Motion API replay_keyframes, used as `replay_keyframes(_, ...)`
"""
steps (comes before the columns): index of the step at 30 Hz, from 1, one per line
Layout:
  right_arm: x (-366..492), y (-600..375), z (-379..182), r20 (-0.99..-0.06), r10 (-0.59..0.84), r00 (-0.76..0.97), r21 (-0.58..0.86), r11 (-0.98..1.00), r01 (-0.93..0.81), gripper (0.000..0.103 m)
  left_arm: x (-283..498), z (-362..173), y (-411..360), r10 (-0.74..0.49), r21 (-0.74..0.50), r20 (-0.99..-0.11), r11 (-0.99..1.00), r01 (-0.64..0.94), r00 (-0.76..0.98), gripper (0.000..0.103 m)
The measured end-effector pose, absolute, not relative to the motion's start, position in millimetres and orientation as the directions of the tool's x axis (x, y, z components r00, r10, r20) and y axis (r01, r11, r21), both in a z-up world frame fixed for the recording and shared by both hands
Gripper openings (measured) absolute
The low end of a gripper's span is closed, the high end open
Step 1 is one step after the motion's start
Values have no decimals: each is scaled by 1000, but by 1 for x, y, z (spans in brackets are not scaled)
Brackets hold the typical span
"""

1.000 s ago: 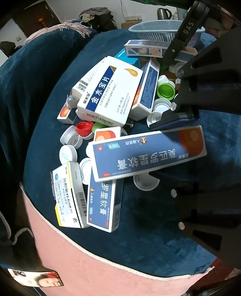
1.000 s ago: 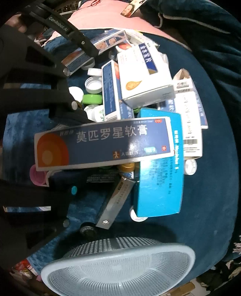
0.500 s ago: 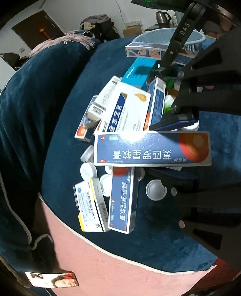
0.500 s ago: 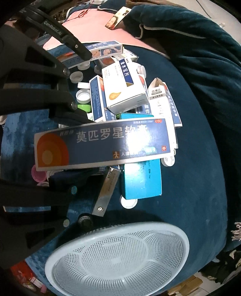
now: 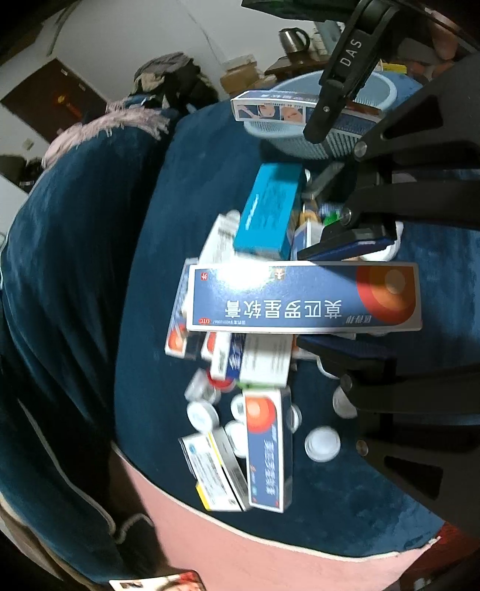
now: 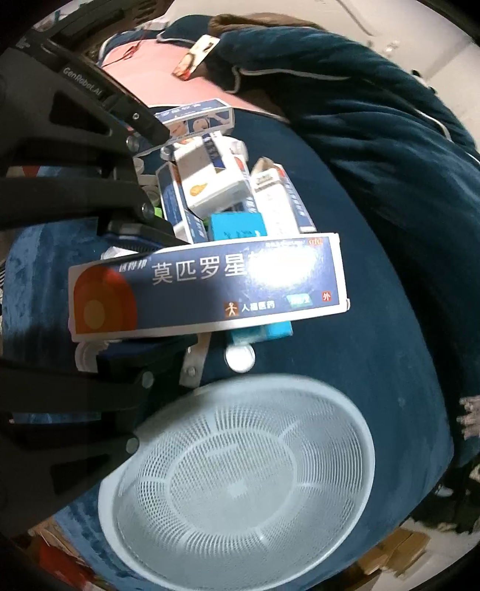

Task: Organize objects
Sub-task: 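Carry both ointment boxes over the mesh basket and open both tools to drop them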

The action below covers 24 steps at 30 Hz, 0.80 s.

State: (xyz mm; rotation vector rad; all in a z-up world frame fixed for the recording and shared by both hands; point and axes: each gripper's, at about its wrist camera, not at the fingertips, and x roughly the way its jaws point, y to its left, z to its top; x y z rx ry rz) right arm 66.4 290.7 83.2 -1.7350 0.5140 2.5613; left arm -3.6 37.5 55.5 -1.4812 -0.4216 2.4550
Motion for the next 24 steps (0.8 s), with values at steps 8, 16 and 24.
replay_keyframes(8, 84, 347, 95, -877, -153, -455, 315, -899, -305, 40, 6, 74, 80, 392, -364, -796, -919, -152, -461, 39)
replay_keyframes(16, 104, 400, 100, -857, -125, -501, 366, -831, -419, 40, 17, 87, 129, 446, -372, -775, -895, -248, -448, 39)
replay_keyframes(24, 109, 432, 94, -857, -107, -504, 384, -785, -487, 40, 24, 93, 186, 509, -383, -760, -853, -354, -404, 39)
